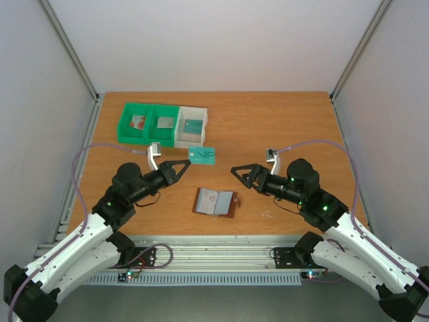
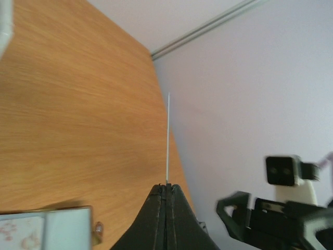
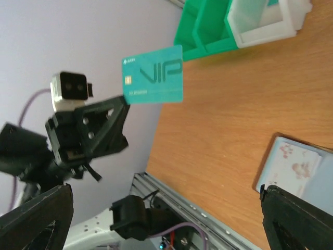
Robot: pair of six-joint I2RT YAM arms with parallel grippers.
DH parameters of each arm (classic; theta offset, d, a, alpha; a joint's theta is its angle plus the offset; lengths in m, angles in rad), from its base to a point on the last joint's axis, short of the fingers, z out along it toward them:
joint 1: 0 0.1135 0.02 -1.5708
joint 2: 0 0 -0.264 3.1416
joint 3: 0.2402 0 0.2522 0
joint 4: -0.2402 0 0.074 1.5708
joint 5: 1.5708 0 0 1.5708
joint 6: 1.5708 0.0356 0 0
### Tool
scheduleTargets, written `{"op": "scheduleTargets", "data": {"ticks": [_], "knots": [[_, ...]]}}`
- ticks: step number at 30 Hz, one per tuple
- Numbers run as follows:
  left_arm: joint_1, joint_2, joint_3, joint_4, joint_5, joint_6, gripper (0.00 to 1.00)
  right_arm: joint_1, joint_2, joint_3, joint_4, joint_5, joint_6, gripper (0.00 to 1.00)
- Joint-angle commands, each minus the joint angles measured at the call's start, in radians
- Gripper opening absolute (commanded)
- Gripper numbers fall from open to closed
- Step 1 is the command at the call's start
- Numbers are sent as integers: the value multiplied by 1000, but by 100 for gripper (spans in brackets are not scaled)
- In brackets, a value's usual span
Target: Take the credit cards out of the card holder
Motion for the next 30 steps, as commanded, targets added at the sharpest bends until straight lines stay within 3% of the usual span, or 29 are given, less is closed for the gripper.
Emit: {"op": "scheduleTargets", "data": {"ticks": [1,7,13,30], "knots": [[98,62,115,-195,85,170,0,-2,-54,66,-182,21,-125,98],[254,225,208,-258,207,244,0,-3,-84,78,-222,24,-178,98],[357,439,348,-300,233,301,0,-2,-73,78,-180,-2,-159,98],[379,1030,809,-403,148,351,0,-2,62,147,-244,52,-291,98]]}}
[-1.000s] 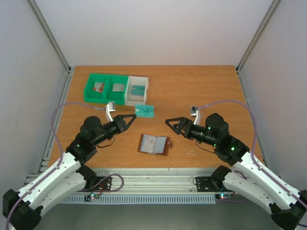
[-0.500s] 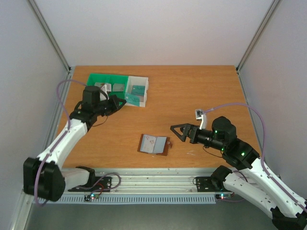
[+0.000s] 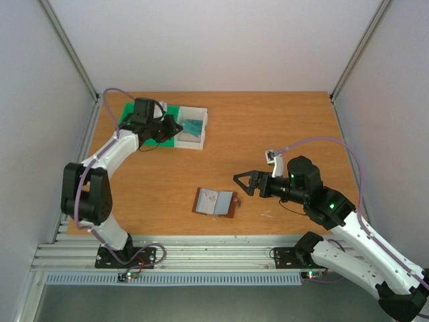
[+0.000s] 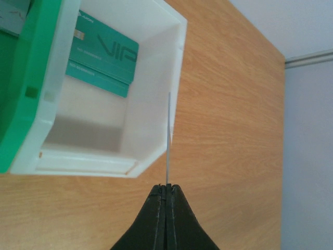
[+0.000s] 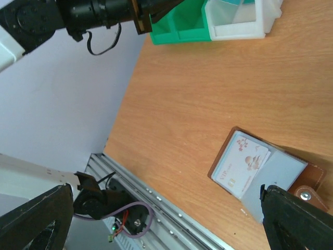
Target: Take the credit cards out of the card holder
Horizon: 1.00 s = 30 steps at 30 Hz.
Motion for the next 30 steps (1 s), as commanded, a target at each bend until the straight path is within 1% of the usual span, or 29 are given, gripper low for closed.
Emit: {"op": "scheduleTargets", "data": {"ticks": [1,5,10,18,26,30], "knots": [[2,116,112,-29,-36,22,0,-2,30,37,-8,34,-57,98],[3,195,175,-47,-60,27,0,-2,56,50,20,36,-50,98],[3,289,265,-66,-63,35,0,-3,79,76,-1,67,-75,98],[2,385,367,-107,-77,53,0,-3,107,92,5,108,-97,99],[2,436,416,-94,-69,54,1,-2,127,99,4,122,-107,99],[2,455,413,-63,-61,37,0,-2,129,99,3,135,-116,99]]}}
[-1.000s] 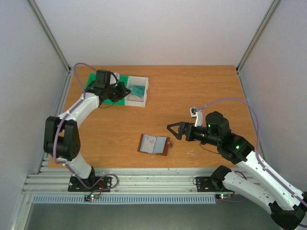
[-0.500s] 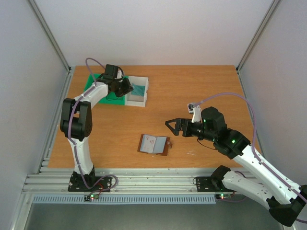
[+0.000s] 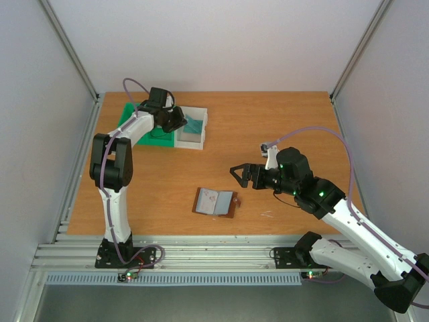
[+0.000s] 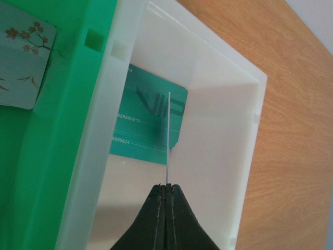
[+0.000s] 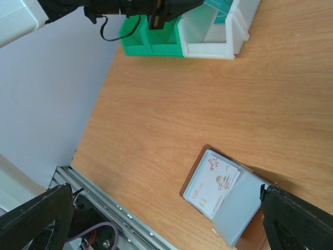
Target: Take the credit cards out of the card holder
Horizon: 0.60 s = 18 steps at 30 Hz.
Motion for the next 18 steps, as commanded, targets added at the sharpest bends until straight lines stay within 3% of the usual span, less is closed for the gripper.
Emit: {"op": "scheduleTargets", "data": {"ticks": [1,18], "knots": [[1,36,27,43,8,-7,1,-4,-3,33,11,28,-33,98],[-4,100,82,41,16,-19,1,-2,-13,20,-3,36,-48,98]]}}
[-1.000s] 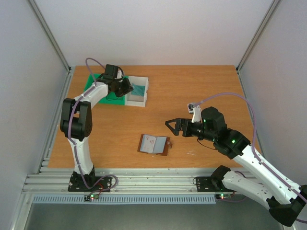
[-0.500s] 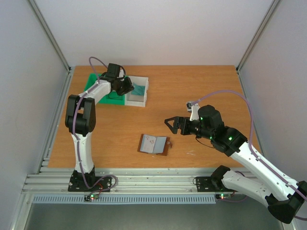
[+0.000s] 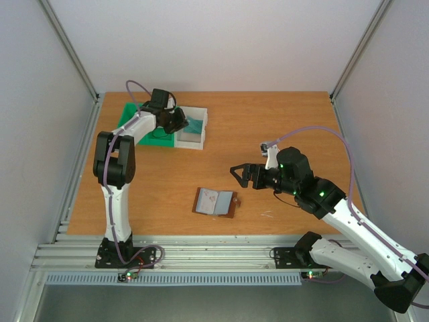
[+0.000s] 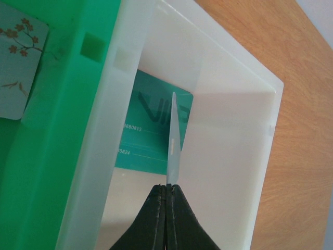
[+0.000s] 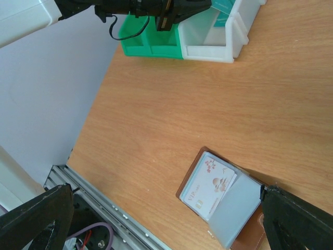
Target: Take the credit cards out of the card holder
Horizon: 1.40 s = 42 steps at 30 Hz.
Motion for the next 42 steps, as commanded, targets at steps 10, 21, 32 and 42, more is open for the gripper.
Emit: {"op": "scheduleTargets", "data": {"ticks": [10,21,32,42], "knots": [[-4,51,77,8,-19,-2,17,-2,-42,0,-24,41,-21,98],[-4,-10,126,-70,18,-24,47,-2,-50,13,-65,62,-21,99],[-14,-193,28,-175,77,4,58,-2,-56,33,-182,186,71,98],[-121,-392,-225,-260,32,103,59,-2,112,97,-287,47,29,98]]}}
